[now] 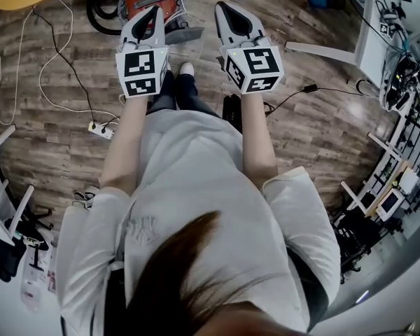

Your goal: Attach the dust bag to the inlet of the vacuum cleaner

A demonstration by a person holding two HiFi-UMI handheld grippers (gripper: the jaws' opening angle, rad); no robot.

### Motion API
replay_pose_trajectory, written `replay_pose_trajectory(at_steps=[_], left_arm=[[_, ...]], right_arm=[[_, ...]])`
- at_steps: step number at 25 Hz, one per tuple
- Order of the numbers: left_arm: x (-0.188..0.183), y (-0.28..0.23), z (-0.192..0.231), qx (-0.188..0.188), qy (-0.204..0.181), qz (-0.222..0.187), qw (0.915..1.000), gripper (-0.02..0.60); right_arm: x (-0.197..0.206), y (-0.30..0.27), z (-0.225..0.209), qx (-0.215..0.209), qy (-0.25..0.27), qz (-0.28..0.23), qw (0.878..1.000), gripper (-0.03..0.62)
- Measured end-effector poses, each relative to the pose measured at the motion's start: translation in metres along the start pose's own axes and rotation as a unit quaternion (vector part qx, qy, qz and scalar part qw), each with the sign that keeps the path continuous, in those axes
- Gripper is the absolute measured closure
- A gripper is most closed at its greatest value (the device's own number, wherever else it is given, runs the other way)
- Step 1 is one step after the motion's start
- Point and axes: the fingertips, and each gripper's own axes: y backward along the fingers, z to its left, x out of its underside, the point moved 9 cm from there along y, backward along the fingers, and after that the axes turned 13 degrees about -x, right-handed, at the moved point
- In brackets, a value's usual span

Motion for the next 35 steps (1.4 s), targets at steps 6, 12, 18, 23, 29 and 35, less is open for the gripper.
replay_pose_trajectory(at_steps=[6,12,18,23,29,35], left_arm=[[-0.051,0.008,0.0,0.02,0.002,-0.049,0.9986,0.566],[-0.09,0.031,0.009,0.024,0.012,-0.087,0.9959,0.565],[-0.108,0.053,0.013,0.034,0.001,-0.116,0.9926,0.565],[-0.116,0.069,0.008,0.053,-0.012,-0.143,0.9882,0.565],[-0.125,0.075,-0.003,0.072,-0.018,-0.161,0.9841,0.565],[-0.126,0.087,-0.007,0.072,-0.02,-0.179,0.9809,0.565]], right_arm=[[-0.03,0.008,0.013,-0.005,0.013,-0.03,0.999,0.592],[-0.058,0.025,0.025,0.0,0.013,-0.063,0.998,0.592],[-0.074,0.038,0.034,-0.009,0.027,-0.084,0.996,0.592],[-0.076,0.045,0.05,-0.036,0.03,-0.092,0.995,0.592],[-0.076,0.047,0.055,-0.049,0.029,-0.095,0.994,0.592],[-0.077,0.049,0.06,-0.05,0.043,-0.098,0.993,0.592]])
